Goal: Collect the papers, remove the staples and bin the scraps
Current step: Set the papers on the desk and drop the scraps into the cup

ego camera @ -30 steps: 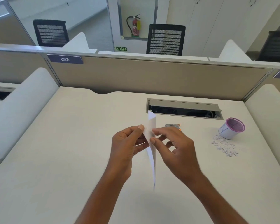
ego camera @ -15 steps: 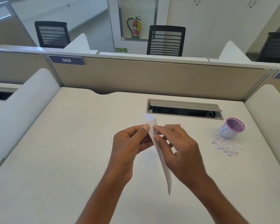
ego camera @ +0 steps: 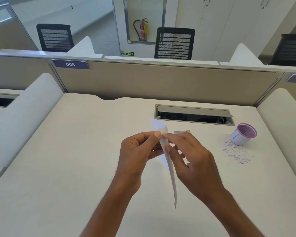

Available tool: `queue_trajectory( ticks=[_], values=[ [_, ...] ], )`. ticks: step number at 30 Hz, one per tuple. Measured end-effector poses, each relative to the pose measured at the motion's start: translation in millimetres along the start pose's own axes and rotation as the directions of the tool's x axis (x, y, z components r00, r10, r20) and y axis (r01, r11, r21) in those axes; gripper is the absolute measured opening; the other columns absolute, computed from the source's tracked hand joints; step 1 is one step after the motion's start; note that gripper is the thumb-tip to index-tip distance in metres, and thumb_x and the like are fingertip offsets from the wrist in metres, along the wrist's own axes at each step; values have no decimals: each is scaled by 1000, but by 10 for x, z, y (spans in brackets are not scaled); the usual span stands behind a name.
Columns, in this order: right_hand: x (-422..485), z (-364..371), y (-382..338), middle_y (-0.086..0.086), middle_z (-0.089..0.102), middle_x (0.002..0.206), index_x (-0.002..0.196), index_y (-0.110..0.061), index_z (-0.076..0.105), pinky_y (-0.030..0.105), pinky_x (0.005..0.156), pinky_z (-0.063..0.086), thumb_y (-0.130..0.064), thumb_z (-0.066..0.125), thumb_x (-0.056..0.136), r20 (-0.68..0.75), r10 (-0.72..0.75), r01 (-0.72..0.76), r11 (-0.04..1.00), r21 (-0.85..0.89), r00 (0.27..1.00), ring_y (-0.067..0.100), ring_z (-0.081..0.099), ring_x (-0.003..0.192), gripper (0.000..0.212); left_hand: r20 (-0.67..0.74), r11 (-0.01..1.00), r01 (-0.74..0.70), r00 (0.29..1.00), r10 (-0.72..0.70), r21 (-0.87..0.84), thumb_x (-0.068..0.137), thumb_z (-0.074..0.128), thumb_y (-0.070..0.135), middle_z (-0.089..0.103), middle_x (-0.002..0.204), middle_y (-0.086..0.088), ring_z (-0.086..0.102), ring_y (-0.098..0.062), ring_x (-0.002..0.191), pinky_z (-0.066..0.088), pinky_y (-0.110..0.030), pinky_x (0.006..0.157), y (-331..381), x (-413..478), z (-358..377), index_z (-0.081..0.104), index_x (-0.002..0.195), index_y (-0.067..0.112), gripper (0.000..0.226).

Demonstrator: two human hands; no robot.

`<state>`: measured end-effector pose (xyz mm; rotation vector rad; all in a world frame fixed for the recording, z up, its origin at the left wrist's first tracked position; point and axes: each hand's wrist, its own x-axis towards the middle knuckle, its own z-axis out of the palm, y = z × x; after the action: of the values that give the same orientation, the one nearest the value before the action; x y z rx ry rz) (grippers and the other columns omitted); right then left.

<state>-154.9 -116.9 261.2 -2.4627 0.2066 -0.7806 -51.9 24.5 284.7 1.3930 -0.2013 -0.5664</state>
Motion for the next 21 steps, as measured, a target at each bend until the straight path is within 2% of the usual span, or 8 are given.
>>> queue_trajectory(
  ticks=[6,10,11,12,15,16,18,21],
  values=[
    [-20,-93,-43,-11,69,127,137,-26,66,30,70,63,-32,67,107,13,107,-108,990,93,994,8,69,98,31,-1,999,-8,1000,8,-31,106,67,19,86,101,-11,84,-28,97,67,-44,96,2,-31,47,86,105,12,19],
    [-128,-177,-135,-18,63,135,140,-33,61,24,79,60,-74,68,90,84,136,-137,991,11,987,5,66,110,65,-41,995,-11,999,8,-96,105,69,20,86,103,-12,84,-29,98,66,-48,98,-5,-43,90,84,111,8,20],
    [-167,-187,-162,-18,63,137,141,-33,60,23,80,59,-78,68,87,91,144,-143,990,-19,985,6,65,112,71,-53,994,-13,999,7,-109,105,69,20,86,104,-12,84,-30,99,66,-48,98,-8,-47,101,84,112,8,20],
    [-200,-194,-185,-17,64,136,140,-31,61,23,79,60,-74,70,89,77,135,-131,990,-47,988,6,66,110,67,-66,992,-12,998,3,-125,105,70,20,86,104,-12,84,-30,99,66,-49,99,-9,-51,111,84,111,8,19],
    [-228,-217,-189,-8,74,119,126,-20,73,27,62,60,-32,69,102,-84,-11,-3,987,-163,996,11,74,90,26,-73,985,-18,997,6,-171,104,72,21,85,106,-16,83,-33,102,64,-49,102,-13,-50,125,84,109,7,19],
    [-211,-235,-173,-6,76,114,121,-18,76,29,58,58,-24,66,103,-134,-43,16,980,-196,990,13,74,84,21,-65,984,-23,998,12,-176,104,72,22,84,106,-17,83,-32,103,64,-48,102,-6,-55,133,84,109,7,20],
    [-136,-285,-116,-5,79,108,114,-16,79,33,57,57,-19,63,104,-186,-55,16,978,-208,981,16,73,80,20,-68,990,-59,996,50,-131,104,72,25,85,106,-12,82,-28,106,65,-47,101,-5,-44,124,84,111,9,21],
    [-12,-363,16,-9,79,110,115,-20,80,36,63,59,-14,67,101,-128,2,-16,994,-105,992,13,73,86,20,-96,978,-188,976,196,90,100,77,32,82,118,8,76,-13,115,62,-39,102,-76,51,20,80,117,27,18]
  ],
)
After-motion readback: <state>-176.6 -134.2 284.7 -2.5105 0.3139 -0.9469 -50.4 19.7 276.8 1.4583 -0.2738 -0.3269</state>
